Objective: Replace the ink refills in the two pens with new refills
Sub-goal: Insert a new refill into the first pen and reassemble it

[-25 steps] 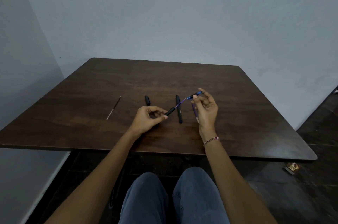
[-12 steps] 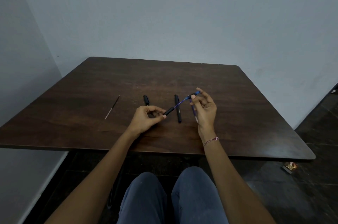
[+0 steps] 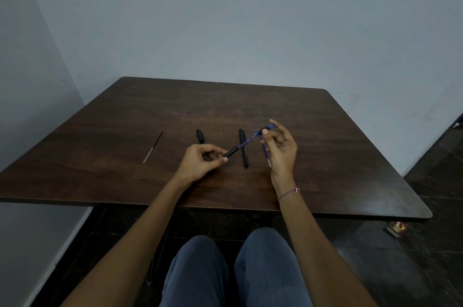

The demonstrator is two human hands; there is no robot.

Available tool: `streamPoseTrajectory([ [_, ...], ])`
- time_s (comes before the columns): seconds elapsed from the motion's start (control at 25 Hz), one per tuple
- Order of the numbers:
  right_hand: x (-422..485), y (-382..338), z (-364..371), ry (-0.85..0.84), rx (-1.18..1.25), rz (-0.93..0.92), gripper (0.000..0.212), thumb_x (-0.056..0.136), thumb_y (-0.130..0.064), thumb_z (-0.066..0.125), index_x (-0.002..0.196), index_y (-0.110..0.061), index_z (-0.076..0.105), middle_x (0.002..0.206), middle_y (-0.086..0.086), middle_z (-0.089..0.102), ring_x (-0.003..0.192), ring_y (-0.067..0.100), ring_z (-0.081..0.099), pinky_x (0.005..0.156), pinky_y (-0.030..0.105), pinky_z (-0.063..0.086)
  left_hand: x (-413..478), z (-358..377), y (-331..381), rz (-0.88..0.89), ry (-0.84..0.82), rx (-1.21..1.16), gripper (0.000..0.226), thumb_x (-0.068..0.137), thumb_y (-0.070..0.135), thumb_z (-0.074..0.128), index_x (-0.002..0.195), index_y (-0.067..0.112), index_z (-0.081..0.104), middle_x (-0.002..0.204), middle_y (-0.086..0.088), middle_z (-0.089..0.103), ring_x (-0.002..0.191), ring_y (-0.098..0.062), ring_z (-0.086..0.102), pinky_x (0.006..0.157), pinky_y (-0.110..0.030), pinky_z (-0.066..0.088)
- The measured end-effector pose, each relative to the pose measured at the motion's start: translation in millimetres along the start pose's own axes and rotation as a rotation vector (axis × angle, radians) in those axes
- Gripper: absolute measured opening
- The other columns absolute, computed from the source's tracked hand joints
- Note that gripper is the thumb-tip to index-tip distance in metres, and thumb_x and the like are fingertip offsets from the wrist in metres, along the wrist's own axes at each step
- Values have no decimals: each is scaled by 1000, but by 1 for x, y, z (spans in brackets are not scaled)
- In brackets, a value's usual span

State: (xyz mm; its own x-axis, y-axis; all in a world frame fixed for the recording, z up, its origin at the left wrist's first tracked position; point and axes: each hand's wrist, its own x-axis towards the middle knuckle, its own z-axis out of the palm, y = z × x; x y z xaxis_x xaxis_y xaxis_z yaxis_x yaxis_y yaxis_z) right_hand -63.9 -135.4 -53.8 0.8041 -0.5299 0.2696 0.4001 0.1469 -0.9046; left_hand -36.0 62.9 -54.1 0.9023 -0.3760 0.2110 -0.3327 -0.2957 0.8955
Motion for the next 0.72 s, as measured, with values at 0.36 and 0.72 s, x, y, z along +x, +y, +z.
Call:
streamPoseTrajectory([
  [0.36, 0, 0, 1, -17, -11, -9, 29, 84, -6, 68, 108, -21, 64, 77, -2, 69, 68, 4, 62, 59, 16, 49, 0, 0, -1, 18, 18, 4, 17, 75, 13, 76, 86, 25, 71, 75, 2, 68, 70, -5, 60, 68, -12, 48],
  [0.72, 0, 2, 1, -33, -75, -24, 30, 84, -6, 67, 110, -20, 62, 87, 2, 69, 76, 7, 63, 68, 19, 52, -1, -1, 1, -1, 5, 7, 16, 76, 14, 76, 86, 25, 71, 76, 3, 68, 73, -6, 62, 70, -13, 49],
])
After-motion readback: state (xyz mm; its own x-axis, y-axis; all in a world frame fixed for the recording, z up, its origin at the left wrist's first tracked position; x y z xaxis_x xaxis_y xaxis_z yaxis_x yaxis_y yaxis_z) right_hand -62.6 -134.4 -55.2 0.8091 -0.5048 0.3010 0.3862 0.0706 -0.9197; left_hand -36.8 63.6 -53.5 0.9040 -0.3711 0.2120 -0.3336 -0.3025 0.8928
